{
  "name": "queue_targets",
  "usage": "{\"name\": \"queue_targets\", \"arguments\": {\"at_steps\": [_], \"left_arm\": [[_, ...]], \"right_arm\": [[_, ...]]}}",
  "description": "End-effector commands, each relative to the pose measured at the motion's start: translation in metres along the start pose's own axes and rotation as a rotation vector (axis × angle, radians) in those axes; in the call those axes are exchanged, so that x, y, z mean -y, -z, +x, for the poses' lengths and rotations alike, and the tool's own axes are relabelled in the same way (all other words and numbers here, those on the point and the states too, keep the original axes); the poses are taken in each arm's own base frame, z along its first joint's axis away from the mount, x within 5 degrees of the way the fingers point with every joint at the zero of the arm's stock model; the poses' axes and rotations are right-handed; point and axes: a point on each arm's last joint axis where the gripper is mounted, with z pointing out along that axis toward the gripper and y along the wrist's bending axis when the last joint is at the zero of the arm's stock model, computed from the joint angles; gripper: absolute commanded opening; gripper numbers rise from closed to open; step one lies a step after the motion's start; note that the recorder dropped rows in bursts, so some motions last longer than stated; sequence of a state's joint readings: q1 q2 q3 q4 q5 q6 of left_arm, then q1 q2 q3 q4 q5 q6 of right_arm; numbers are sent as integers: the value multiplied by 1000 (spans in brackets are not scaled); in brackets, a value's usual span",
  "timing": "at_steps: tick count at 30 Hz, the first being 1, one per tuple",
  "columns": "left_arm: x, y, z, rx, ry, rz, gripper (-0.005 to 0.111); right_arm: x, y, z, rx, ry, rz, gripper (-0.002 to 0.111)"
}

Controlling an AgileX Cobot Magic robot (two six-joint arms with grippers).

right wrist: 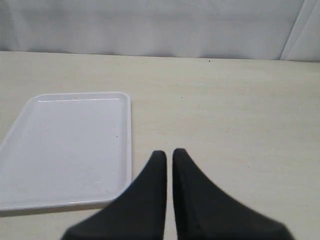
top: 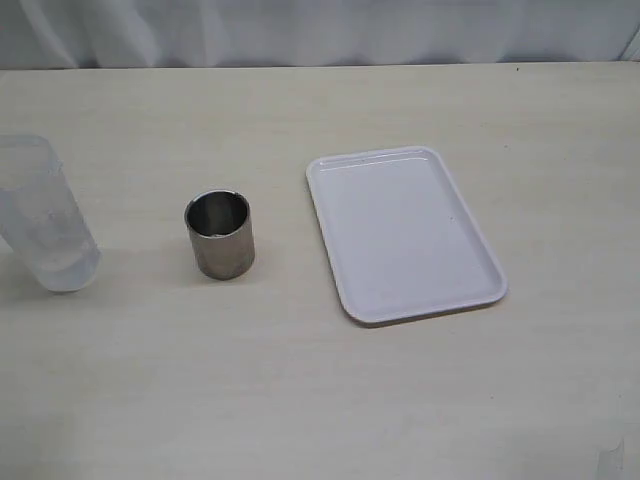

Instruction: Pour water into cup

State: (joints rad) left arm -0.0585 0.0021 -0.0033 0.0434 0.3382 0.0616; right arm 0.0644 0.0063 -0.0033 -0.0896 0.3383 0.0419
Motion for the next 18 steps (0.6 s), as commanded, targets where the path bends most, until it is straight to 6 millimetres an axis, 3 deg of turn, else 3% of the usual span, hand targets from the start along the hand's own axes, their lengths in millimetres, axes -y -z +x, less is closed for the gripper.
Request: {"name": "queue_targets", "arguments": {"at_steps": [1, 10, 18], "left_arm": [[0, 0, 0, 13, 2, -4, 0], [0, 0, -1, 21, 2, -4, 0], [-1, 1, -16, 185, 2, -13, 0]], "right_arm": [[0, 0, 1, 0, 10, 7, 4], [0, 0, 1, 0, 10, 7, 4], [0, 0, 0, 9, 10, 7, 4]]}}
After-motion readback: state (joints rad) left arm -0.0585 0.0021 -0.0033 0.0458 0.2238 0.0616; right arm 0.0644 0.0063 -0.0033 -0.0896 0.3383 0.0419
